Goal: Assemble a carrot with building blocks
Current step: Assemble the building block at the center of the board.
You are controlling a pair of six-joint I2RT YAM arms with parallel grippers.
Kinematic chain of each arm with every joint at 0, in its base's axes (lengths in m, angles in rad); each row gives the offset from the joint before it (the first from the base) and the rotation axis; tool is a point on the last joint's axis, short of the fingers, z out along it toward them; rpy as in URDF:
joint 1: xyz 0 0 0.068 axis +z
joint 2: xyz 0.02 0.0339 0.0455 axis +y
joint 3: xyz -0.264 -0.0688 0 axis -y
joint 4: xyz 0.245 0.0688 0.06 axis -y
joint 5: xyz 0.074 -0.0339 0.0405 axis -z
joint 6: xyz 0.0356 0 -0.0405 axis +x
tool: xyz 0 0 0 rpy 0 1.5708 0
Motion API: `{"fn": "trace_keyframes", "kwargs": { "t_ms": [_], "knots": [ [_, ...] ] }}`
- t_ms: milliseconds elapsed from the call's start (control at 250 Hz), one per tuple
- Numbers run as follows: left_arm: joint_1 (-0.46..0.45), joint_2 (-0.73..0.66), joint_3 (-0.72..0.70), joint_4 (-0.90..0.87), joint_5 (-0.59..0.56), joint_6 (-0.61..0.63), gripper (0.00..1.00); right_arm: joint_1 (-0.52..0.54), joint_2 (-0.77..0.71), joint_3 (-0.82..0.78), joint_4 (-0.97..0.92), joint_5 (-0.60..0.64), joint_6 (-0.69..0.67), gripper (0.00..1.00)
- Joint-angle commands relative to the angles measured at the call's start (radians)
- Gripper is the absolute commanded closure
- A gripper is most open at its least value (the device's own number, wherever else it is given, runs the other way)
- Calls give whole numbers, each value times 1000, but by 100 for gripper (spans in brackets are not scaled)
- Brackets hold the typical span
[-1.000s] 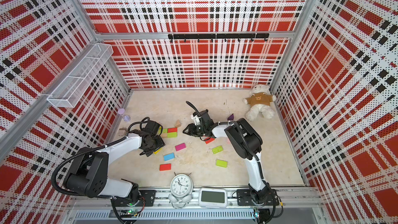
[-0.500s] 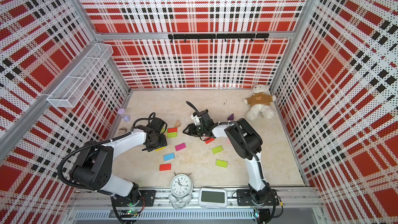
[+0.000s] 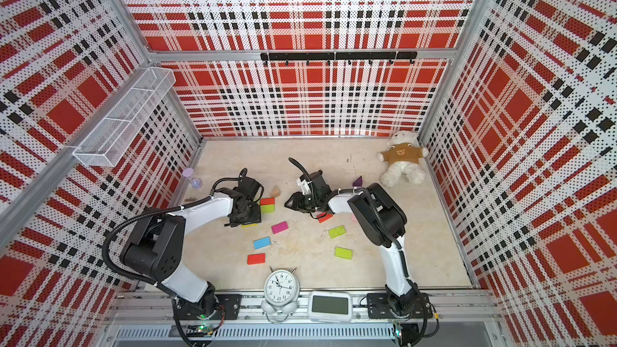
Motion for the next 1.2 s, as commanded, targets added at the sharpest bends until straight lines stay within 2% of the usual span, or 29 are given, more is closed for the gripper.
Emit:
{"fn": "trace_keyframes", "kwargs": {
  "t_ms": [0,1196],
  "knots": [
    [-4,26,4,11,-7,25,32,7,6,26,6,17,3,54],
    [11,68,37,43,22,54,32,22,30,64,-15,21,8,54]
  ]
}}
